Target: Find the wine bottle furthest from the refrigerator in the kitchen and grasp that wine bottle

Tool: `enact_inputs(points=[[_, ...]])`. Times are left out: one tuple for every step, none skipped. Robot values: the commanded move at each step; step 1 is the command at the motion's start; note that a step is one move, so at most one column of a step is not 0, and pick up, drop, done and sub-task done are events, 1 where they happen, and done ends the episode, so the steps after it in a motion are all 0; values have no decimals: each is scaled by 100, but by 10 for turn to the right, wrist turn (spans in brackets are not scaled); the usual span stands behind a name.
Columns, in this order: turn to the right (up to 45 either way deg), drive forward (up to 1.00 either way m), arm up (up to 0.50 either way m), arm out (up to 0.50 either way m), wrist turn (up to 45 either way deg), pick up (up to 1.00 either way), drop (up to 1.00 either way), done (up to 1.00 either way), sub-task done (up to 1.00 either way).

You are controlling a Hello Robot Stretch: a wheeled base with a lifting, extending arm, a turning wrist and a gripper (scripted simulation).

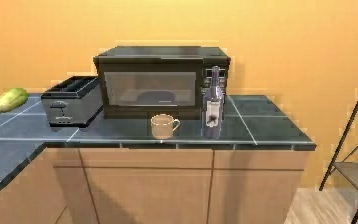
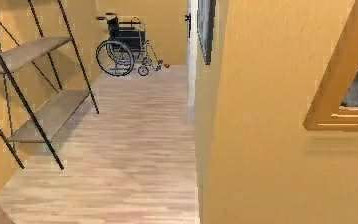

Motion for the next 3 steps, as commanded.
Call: enact_inputs(points=[[-450,0,0,0,0,0,0,0,0],[-300,0,0,0,0,0,0,0,0],[0,0,50,0,0,0,0,0,0]])
